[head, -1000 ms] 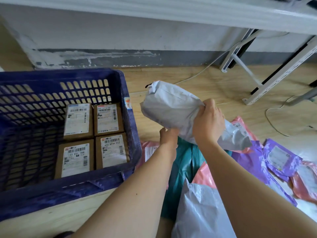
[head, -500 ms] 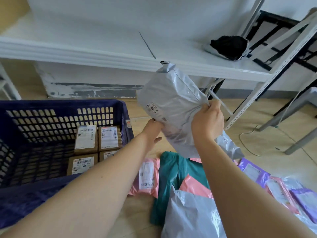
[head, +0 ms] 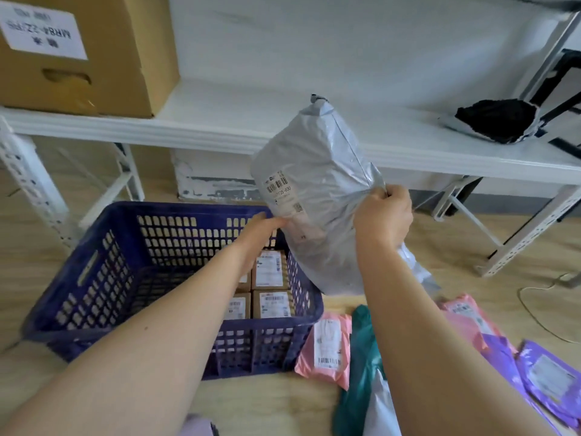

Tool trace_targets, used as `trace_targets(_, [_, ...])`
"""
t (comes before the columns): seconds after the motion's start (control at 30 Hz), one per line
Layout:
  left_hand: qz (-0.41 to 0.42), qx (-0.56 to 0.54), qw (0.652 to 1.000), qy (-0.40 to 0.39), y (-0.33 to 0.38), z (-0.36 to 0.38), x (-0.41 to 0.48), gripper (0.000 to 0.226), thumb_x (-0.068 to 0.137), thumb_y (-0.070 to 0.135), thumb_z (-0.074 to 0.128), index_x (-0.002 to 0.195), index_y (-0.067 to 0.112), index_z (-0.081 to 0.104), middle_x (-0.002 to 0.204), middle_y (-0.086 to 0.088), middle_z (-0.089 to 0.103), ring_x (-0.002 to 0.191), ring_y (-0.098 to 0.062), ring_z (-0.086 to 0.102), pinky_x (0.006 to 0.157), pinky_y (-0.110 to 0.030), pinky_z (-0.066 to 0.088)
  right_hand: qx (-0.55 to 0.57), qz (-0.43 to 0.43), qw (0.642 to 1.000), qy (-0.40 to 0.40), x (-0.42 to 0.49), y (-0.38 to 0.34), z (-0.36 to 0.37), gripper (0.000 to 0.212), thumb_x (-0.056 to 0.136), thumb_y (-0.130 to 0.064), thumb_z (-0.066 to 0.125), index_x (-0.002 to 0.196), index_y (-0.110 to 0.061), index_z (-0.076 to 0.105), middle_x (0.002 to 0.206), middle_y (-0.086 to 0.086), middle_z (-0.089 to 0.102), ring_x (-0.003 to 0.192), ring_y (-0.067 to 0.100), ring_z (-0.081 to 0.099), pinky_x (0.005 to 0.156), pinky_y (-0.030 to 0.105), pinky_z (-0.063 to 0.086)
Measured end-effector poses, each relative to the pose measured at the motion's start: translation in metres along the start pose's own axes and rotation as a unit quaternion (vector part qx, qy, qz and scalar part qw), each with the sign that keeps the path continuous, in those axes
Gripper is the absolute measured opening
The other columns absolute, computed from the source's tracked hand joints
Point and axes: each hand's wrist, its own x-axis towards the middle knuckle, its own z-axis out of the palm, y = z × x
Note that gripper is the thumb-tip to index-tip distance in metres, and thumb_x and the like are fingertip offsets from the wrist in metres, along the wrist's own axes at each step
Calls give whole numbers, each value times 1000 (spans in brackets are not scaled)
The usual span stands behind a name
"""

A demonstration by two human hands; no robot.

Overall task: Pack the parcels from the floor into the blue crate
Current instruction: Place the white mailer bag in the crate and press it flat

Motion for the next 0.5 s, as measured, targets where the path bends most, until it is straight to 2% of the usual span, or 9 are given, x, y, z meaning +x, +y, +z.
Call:
trace_targets(0.07, [5, -6, 1000, 0, -5, -16, 3, 69, 91, 42, 56, 148, 19, 25, 154, -2, 28, 141, -23, 27, 111, -41, 25, -8, -31, 999, -8, -7, -16, 11, 26, 95, -15, 34, 109, -11, 55, 113, 7, 59, 92, 23, 45, 74, 32, 29])
trace_targets(0.13, [-4, -32, 999, 18, -8, -31, 5, 76, 86, 50, 58, 148, 22, 24, 154, -2, 27, 140, -23, 28, 110, -42, 26, -6, -66, 998, -18, -12, -34, 26, 23, 96, -14, 34, 106, -14, 55, 100, 5, 56, 90, 25, 44, 73, 31, 28])
trace_targets(0.2, [-11, -50, 998, 25, -10, -44, 5, 91, 75, 63, 60, 149, 24, 24, 155, -2, 26, 140, -23, 28, 110, -42, 27, 2, -87, 996, -34, -18, -48, 41, 17, 95, -13, 34, 92, -18, 50, 83, -4, 47, 84, 23, 41, 71, 30, 28])
trace_targets(0.27, [-12, -60, 998, 23, -11, -61, 3, 99, 68, 70, 57, 149, 23, 24, 154, -1, 27, 141, -22, 27, 110, -43, 26, 13, -92, 994, -59, -25, -58, 58, 21, 94, -12, 34, 77, -20, 42, 73, -7, 41, 80, 22, 39, 66, 28, 30])
trace_targets(0.33, [-1, -74, 997, 30, -12, -82, 2, 92, 72, 70, 52, 147, 21, 30, 151, 0, 34, 140, -21, 30, 111, -43, 24, 26, -89, 992, -88, -34, -62, 78, 27, 93, -11, 35, 68, -21, 39, 73, -6, 42, 78, 22, 38, 57, 27, 27])
trace_targets(0.43, [14, -93, 993, 72, -15, -112, 7, 68, 86, 60, 48, 141, 20, 40, 142, 2, 46, 135, -19, 37, 113, -40, 21, 45, -57, 989, -129, -46, -61, 105, 21, 93, -13, 39, 80, -15, 56, 82, 1, 52, 79, 23, 42, 61, 26, 30])
trace_targets(0.5, [25, -125, 986, 107, -20, -128, 9, 66, 86, 59, 50, 139, 21, 43, 133, 3, 52, 127, -18, 44, 110, -36, 27, 41, -22, 987, -154, -51, -51, 122, 28, 92, -11, 41, 65, -12, 46, 66, 2, 46, 72, 25, 39, 51, 27, 31])
